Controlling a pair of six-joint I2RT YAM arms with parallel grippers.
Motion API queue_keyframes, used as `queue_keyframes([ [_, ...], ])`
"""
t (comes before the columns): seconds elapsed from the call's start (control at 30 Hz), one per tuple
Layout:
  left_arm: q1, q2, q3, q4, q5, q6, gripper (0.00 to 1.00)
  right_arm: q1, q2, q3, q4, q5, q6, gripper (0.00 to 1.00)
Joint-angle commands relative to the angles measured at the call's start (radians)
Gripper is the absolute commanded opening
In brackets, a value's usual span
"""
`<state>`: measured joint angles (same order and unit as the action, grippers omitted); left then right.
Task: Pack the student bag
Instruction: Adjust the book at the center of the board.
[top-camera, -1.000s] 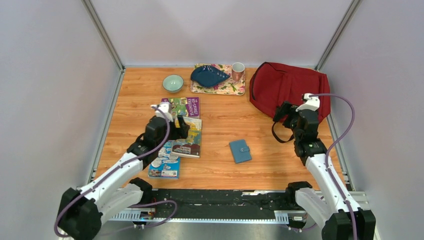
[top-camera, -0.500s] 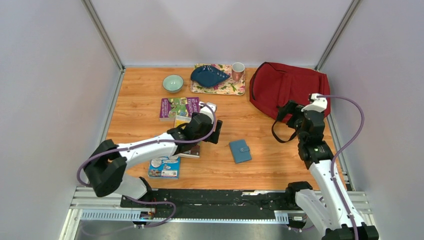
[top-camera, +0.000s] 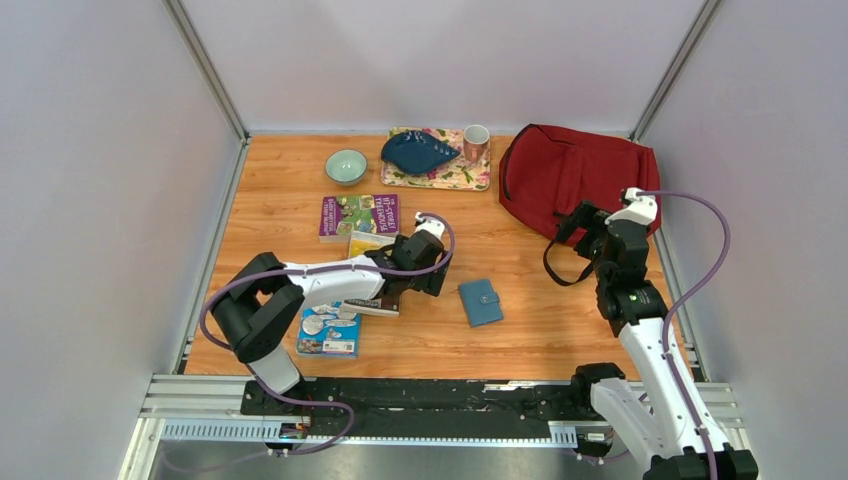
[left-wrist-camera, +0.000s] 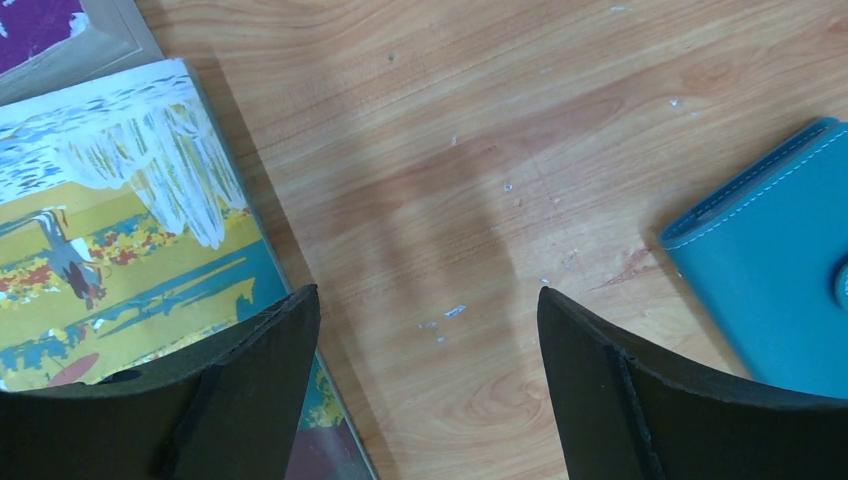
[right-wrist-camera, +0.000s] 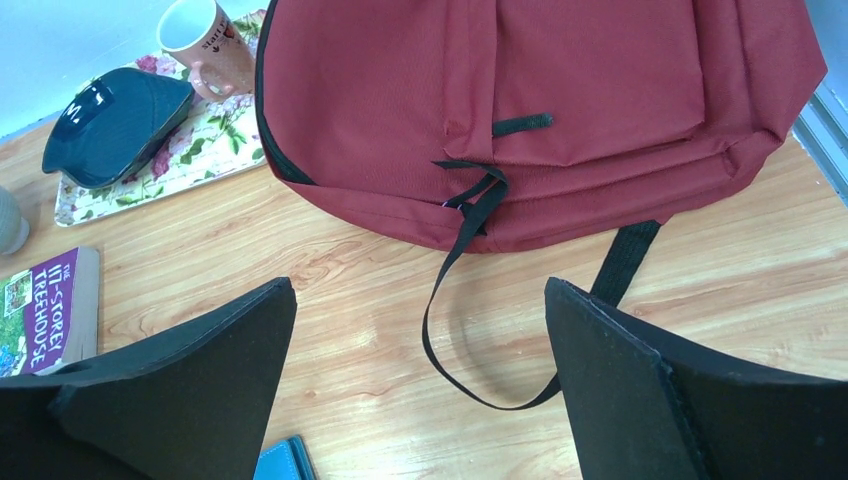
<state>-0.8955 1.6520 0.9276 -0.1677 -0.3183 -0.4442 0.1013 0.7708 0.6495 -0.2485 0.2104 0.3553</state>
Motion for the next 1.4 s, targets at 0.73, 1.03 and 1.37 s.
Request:
queue_keyframes([
  [0.73, 0.073, -0.012, -0.093, -0.148, -0.235, 0.029, 0.87, -0.014, 0.035, 0.062, -0.043, 0.058, 0.053, 0.98],
  [1.03, 0.098, -0.136, -0.187, -0.144, -0.266, 0.058, 0.87, -0.02, 0.062, 0.068, -0.041, 0.047, 0.068, 0.98],
  [1.37, 0.162, -0.381, -0.275, -0.161, -0.277, -0.021, 0.91, -0.028, 0.087, 0.07, -0.035, 0.037, 0.073, 0.98],
])
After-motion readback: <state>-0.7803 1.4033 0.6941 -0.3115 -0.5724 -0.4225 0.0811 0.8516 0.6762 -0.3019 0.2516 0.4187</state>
